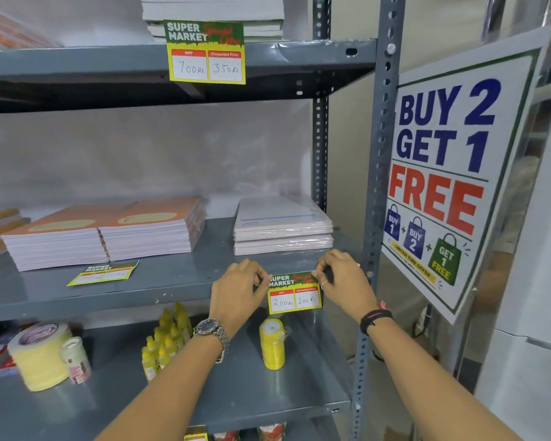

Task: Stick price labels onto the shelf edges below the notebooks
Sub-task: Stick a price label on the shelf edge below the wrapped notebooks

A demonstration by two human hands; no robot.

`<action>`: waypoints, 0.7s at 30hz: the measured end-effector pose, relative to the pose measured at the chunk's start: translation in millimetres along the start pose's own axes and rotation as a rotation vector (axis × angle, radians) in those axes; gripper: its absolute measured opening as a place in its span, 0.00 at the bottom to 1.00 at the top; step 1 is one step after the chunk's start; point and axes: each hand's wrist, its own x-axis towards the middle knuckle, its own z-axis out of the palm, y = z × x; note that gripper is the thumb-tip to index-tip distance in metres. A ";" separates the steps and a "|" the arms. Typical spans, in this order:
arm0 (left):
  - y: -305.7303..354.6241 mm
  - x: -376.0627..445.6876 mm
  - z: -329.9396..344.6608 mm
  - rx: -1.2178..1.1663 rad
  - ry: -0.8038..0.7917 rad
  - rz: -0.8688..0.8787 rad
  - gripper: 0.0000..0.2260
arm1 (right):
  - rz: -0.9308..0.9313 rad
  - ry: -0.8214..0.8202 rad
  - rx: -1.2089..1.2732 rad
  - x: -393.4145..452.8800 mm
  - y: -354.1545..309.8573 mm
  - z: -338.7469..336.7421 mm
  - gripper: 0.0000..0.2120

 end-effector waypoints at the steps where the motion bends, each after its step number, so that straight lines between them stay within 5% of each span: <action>1: -0.1 0.4 0.0 0.013 0.008 -0.007 0.08 | -0.003 0.014 -0.002 -1.1 -0.3 0.8 0.07; 5: -2.1 2.0 2.5 0.068 0.052 -0.038 0.10 | 0.029 0.084 0.001 -7.4 -2.9 2.5 0.05; 8: -0.7 2.3 7.6 0.054 0.111 0.070 0.09 | 0.067 0.096 0.021 -9.8 -7.6 7.6 0.18; 12: 8.6 8.6 18.4 -0.021 -0.104 0.157 0.17 | 0.077 0.133 -0.038 -9.3 -14.8 21.2 0.29; 21: 2.0 5.3 31.5 -0.139 -0.024 0.126 0.12 | 0.097 0.101 0.003 -4.5 -1.6 19.2 0.14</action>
